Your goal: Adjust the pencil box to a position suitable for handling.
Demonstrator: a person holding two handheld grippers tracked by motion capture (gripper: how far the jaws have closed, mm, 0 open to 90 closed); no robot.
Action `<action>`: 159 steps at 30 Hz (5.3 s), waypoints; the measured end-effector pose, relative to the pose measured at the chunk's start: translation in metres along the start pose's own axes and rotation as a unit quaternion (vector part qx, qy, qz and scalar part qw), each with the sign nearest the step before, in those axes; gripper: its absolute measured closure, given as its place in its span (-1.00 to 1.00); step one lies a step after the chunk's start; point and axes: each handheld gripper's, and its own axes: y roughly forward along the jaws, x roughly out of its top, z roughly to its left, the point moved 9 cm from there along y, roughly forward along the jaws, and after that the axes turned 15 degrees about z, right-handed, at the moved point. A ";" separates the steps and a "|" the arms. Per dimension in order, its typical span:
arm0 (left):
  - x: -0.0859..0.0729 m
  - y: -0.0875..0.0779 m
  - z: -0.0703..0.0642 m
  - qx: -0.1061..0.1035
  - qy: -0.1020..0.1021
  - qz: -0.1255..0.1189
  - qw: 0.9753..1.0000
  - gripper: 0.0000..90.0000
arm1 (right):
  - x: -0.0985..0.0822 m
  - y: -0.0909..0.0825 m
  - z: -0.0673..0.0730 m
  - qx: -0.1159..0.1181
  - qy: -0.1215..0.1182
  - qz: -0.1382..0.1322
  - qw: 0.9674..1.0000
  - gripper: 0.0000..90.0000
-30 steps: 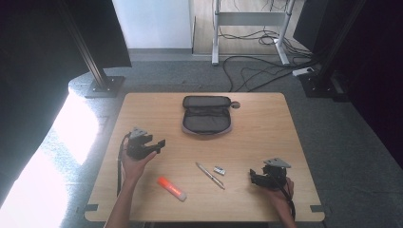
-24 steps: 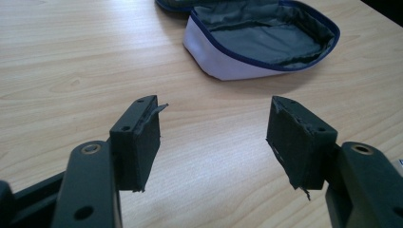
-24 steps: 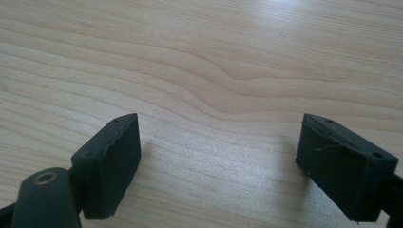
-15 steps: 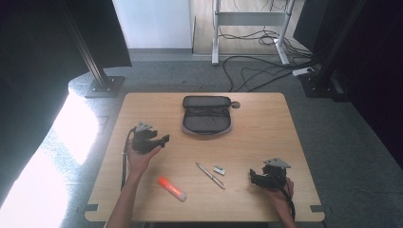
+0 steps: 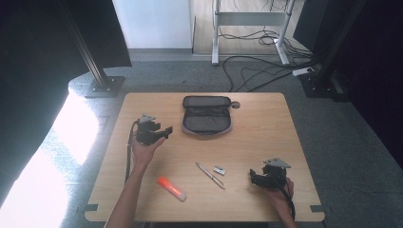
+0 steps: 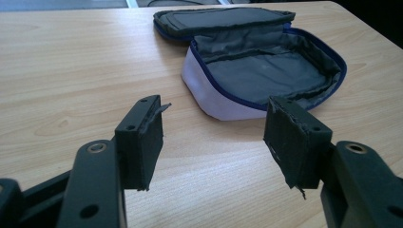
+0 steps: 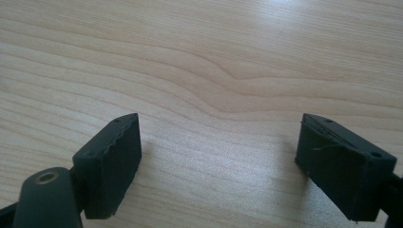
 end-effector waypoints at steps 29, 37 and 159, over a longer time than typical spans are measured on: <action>0.044 0.036 -0.015 0.018 0.011 0.016 1.000 -0.08 | 0.000 0.000 0.000 0.000 0.000 0.000 1.000 -0.67; 0.048 0.052 -0.015 0.019 0.011 0.030 0.999 -0.06 | 0.000 0.000 0.000 0.000 -0.001 0.000 1.000 -0.67; 0.033 0.123 -0.002 -0.009 -0.023 0.090 0.996 0.72 | 0.166 0.028 0.040 0.072 -0.046 -0.053 0.995 -0.08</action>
